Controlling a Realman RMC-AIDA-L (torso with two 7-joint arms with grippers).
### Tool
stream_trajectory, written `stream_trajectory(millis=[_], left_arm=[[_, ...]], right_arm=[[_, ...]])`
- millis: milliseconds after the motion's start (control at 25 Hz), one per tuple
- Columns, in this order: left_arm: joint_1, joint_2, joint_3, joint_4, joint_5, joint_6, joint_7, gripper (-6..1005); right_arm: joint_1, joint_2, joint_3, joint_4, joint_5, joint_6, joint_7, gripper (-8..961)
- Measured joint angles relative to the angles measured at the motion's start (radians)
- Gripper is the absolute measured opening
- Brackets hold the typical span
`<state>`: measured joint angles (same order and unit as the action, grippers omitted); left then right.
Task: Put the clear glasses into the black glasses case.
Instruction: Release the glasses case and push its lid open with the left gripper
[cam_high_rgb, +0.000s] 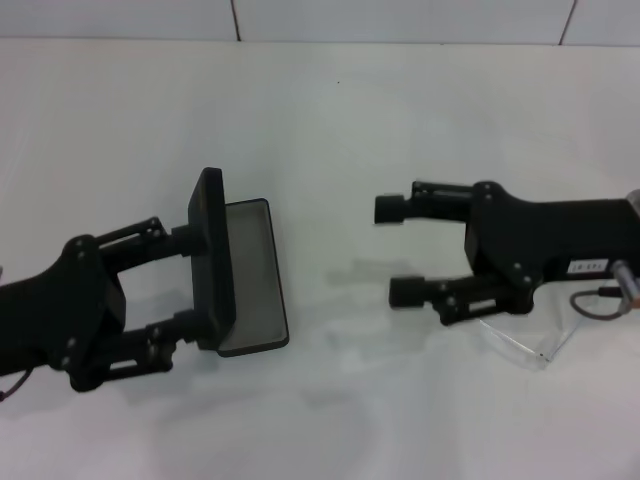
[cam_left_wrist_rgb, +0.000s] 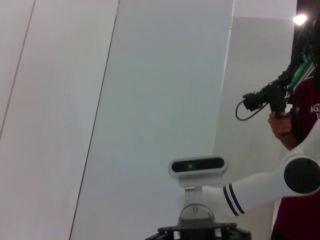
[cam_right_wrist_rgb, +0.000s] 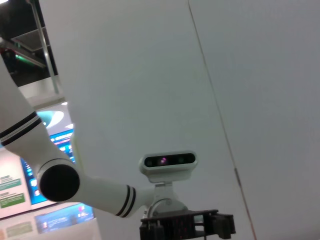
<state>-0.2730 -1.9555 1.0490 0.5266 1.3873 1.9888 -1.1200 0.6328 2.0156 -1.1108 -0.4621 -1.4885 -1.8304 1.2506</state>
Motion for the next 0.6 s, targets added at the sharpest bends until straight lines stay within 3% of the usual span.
stream_trajectory(millis=[200, 280, 360, 520, 600], left_arm=[[-0.035, -0.011, -0.058, 0.073, -0.013, -0.007, -0.19, 754], [-0.041, -0.04, -0.091, 0.239, 0.001, -0.057, -0.371, 743], [-0.042, -0.05, -0.101, 0.354, 0.026, -0.126, -0.488, 733], [-0.067, -0.052, -0.105, 0.583, 0.152, -0.297, -0.807, 712], [-0.109, -0.05, -0.105, 0.675, 0.301, -0.374, -1.041, 701]], right_arm=[[-0.058, 0.003, 0.052, 0.01, 0.075, 0.068, -0.058, 876], [-0.085, 0.004, 0.072, 0.011, 0.116, 0.078, -0.077, 876], [-0.121, 0.0, 0.102, 0.011, 0.164, 0.081, -0.097, 876], [-0.196, -0.004, 0.213, 0.011, 0.197, 0.062, -0.117, 876], [-0.233, -0.005, 0.265, 0.011, 0.197, 0.048, -0.129, 876]])
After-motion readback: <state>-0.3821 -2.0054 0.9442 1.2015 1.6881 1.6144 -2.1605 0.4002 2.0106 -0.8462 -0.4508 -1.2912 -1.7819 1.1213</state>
